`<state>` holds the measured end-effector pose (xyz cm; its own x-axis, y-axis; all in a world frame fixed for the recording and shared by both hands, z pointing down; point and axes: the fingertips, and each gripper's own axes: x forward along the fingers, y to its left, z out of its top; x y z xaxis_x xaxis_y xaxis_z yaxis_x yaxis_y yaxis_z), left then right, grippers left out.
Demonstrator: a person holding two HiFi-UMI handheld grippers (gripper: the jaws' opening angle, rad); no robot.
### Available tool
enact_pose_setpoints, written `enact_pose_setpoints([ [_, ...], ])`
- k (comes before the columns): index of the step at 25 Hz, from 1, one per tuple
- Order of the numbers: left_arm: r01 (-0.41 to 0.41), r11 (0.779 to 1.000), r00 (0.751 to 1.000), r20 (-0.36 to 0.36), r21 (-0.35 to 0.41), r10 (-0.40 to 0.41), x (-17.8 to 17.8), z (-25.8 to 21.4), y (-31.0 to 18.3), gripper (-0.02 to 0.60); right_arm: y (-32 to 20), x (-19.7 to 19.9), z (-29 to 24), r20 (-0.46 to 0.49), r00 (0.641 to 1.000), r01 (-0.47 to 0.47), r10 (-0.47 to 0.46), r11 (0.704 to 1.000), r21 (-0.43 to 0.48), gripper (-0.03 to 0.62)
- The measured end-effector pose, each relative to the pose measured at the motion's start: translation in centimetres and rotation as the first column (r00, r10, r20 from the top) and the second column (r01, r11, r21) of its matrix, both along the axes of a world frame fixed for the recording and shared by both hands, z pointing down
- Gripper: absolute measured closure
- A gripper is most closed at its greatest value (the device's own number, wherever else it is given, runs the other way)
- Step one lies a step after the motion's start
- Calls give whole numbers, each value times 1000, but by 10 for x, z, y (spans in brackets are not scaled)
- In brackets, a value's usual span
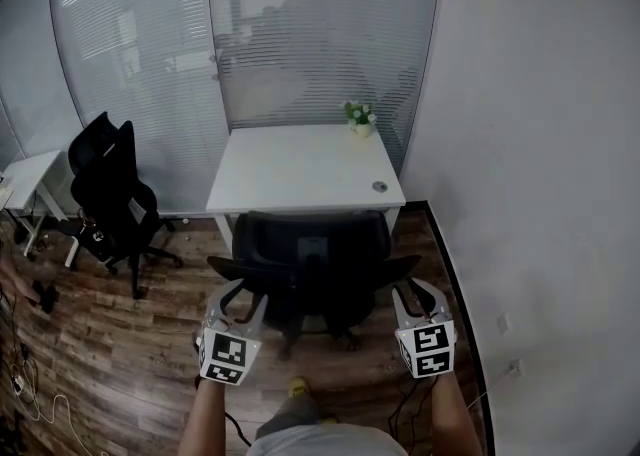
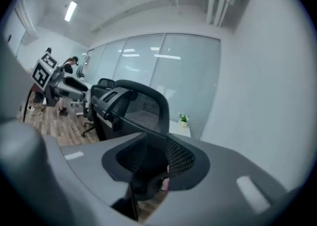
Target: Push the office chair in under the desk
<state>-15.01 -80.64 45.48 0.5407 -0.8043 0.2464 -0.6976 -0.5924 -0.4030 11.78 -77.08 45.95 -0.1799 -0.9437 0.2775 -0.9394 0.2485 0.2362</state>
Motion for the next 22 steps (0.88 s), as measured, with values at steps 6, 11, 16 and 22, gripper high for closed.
enact_pose_setpoints([
  [6,89,996,974,-206,-28,-93,-17,-16,19,472,24,8,-10,151,986,-75,69,997,35,558],
  [11,149,987,943,-293,-57,-159,-33,-19,28,521,37,8,-13,176,981,-96,86,994,53,585],
  [16,163,984,929,-325,-68,-177,-41,-19,36,583,44,9,-14,225,969,-117,104,992,49,592],
  [22,177,980,910,-365,-89,-197,-43,-19,39,583,45,8,-17,230,968,-116,103,992,43,592],
])
